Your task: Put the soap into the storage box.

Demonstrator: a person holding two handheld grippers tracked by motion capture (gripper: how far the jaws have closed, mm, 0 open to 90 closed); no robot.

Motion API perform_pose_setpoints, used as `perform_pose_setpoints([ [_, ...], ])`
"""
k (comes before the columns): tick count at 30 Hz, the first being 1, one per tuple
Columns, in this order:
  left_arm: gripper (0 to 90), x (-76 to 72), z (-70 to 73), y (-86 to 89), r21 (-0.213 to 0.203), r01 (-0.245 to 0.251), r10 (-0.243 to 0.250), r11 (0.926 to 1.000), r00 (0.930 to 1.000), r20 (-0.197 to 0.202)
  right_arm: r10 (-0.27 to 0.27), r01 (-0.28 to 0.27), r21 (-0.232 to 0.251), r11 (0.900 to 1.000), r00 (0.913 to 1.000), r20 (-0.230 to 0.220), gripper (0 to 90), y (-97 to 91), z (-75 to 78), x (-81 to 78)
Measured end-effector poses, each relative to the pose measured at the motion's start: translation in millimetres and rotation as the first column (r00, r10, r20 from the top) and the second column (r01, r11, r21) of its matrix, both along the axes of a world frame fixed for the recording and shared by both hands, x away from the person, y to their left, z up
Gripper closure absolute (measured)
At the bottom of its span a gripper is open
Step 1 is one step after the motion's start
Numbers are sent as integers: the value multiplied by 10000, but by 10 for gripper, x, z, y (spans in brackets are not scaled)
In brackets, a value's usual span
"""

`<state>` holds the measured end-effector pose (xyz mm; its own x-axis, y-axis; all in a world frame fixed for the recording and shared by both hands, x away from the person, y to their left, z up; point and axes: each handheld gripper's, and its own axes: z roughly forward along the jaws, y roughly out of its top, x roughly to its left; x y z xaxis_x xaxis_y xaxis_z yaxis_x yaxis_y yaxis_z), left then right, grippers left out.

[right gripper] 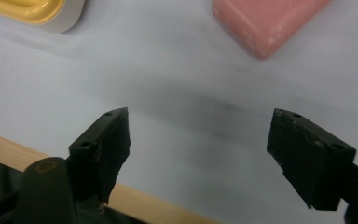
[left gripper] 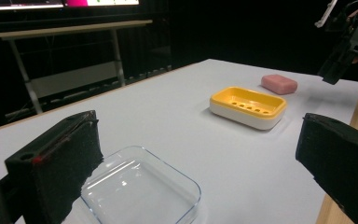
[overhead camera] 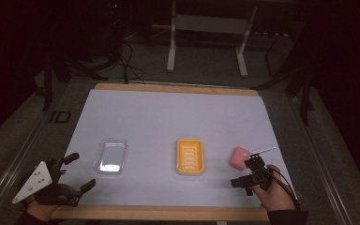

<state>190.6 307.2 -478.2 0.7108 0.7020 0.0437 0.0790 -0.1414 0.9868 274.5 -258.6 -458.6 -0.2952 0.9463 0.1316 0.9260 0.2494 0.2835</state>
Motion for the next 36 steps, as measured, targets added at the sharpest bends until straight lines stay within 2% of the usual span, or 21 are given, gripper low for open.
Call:
perform_pose_setpoints([
  [2,4,-1,0,0,8,-40,40,10000,10000,3,-368,369,1,9993,9983,-458,227,24,-12,10],
  [4,4,-1,-1,-1,5,-35,35,10000,10000,-15,-524,513,-145,9986,9942,-936,236,63,-36,20],
  [7,4,-3,0,-3,22,-26,26,10000,10000,4,-785,713,-611,9956,9890,-1251,237,117,-67,38],
  [9,4,-4,-2,-4,79,-55,55,10000,10000,17,-914,818,-689,9943,9844,-1503,238,139,-89,56],
  [10,4,-4,-3,-5,74,-73,73,9999,10000,22,-884,777,-776,9940,9852,-1467,238,149,-102,62],
  [11,4,-3,-3,-4,76,-87,87,9999,10000,16,-904,772,-829,9936,9814,-1696,238,163,-121,69],
  [12,4,-2,-3,-3,75,-87,87,9999,10000,11,-901,718,-926,9931,9729,-2130,237,175,-152,75],
  [15,4,2,-3,0,113,-110,110,9999,9999,6,-939,704,-1009,9924,9631,-2522,216,207,-195,96],
  [16,4,2,-4,0,105,-115,115,9999,9999,10,-1028,777,-1091,9910,9632,-2483,214,223,-199,105],
  [19,4,-2,-1,3,107,-119,119,9999,9999,10,-1300,1026,-1083,9888,9485,-2888,197,253,-209,140],
  [20,4,-2,-1,3,107,-119,119,9999,9999,10,-1300,1026,-1083,9888,9485,-2888,197,253,-209,140],
  [21,4,-2,-1,5,134,-119,119,9998,9999,5,-1509,1240,-1057,9866,9403,-3050,193,263,-200,176],
  [24,4,-3,-1,4,119,-121,121,9999,9999,9,-1751,1522,-989,9834,9392,-2953,187,270,-186,210],
  [25,4,-4,0,4,119,-119,119,9999,9999,25,-2005,1769,-1056,9786,9358,-2900,187,275,-178,250],
  [27,4,-6,0,5,122,-118,117,9999,9999,28,-2211,1938,-1222,9734,9345,-2789,191,283,-183,292],
  [31,4,-8,2,7,-19,-106,106,9999,9999,16,-2680,2304,-1608,9597,9226,-2776,197,299,-206,382],
  [33,4,-9,3,12,-3,-109,109,9999,9999,20,-2755,2395,-1603,9576,9239,-2654,208,301,-207,427],
  [34,4,-10,3,10,-17,-113,113,9999,9999,12,-2700,2288,-1803,9566,9288,-2537,220,310,-207,443],
  [36,4,-12,3,10,-39,-90,90,10000,10000,14,-2671,2192,-2015,9546,9295,-2542,227,320,-222,470],
])
